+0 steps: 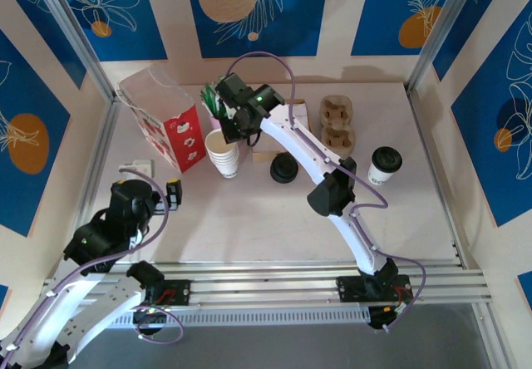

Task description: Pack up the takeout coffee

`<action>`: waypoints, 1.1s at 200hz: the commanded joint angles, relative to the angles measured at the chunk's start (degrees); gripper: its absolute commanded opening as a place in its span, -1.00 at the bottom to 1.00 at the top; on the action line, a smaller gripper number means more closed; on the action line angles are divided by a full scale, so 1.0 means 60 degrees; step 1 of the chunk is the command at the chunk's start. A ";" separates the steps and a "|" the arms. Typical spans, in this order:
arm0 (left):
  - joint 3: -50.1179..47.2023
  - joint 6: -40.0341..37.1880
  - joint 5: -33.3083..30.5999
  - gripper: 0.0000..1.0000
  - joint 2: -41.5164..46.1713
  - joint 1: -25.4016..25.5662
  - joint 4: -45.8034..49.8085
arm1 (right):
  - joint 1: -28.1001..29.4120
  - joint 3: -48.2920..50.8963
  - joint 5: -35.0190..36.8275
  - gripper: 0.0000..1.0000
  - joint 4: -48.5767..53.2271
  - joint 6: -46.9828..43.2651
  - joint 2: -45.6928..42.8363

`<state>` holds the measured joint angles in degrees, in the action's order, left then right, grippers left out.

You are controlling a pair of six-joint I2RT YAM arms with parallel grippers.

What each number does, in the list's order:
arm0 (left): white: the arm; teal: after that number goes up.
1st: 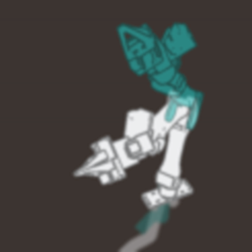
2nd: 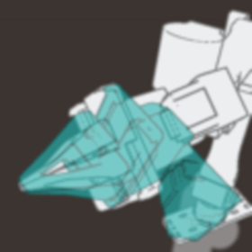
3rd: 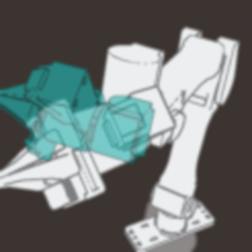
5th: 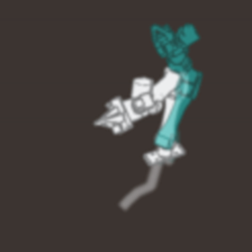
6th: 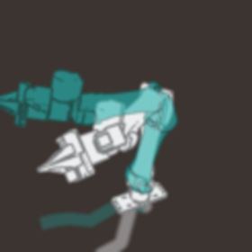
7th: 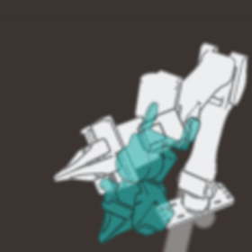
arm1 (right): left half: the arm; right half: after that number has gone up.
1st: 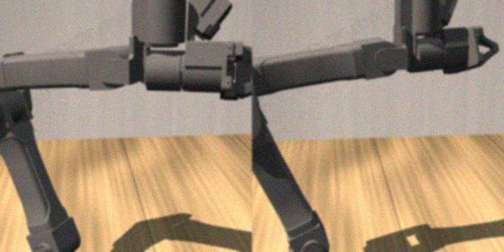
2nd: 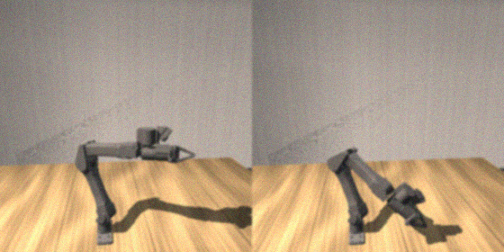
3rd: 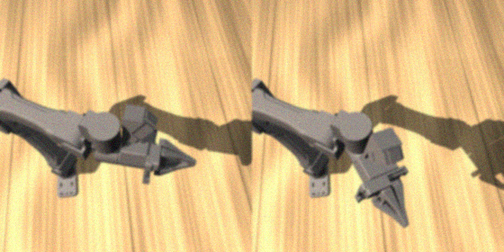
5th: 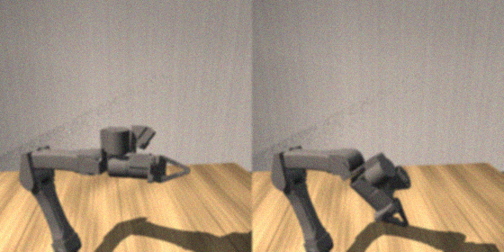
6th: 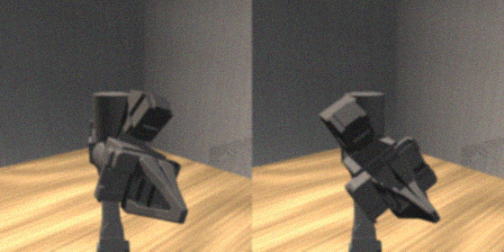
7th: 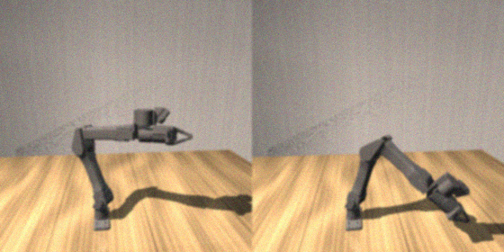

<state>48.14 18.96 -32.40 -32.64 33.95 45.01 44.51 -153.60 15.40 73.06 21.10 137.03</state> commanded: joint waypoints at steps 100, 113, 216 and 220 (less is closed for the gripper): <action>0.0238 -0.0171 0.0553 1.00 -0.0569 -0.0049 0.0043 | -0.0160 -0.0008 -0.1049 -1.00 -0.0195 0.0293 -0.1085; 0.0264 -0.0170 0.0597 1.00 -0.0656 -0.0050 0.0083 | -0.0285 0.0011 -0.0856 -1.00 0.0032 0.0582 -0.1199; 0.0296 -0.0107 0.0875 1.00 -0.0988 -0.0049 0.0142 | -0.0192 0.0408 -0.1430 -1.00 0.0424 0.0545 -0.1175; 0.0297 -0.0083 0.0933 1.00 -0.1010 -0.0049 0.0144 | -0.0280 0.0142 -0.1648 -1.00 0.0611 0.0657 -0.1120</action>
<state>48.29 18.94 -28.49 -38.02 33.98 45.08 43.64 -148.27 10.59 73.84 22.85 130.52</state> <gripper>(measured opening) 0.998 0.056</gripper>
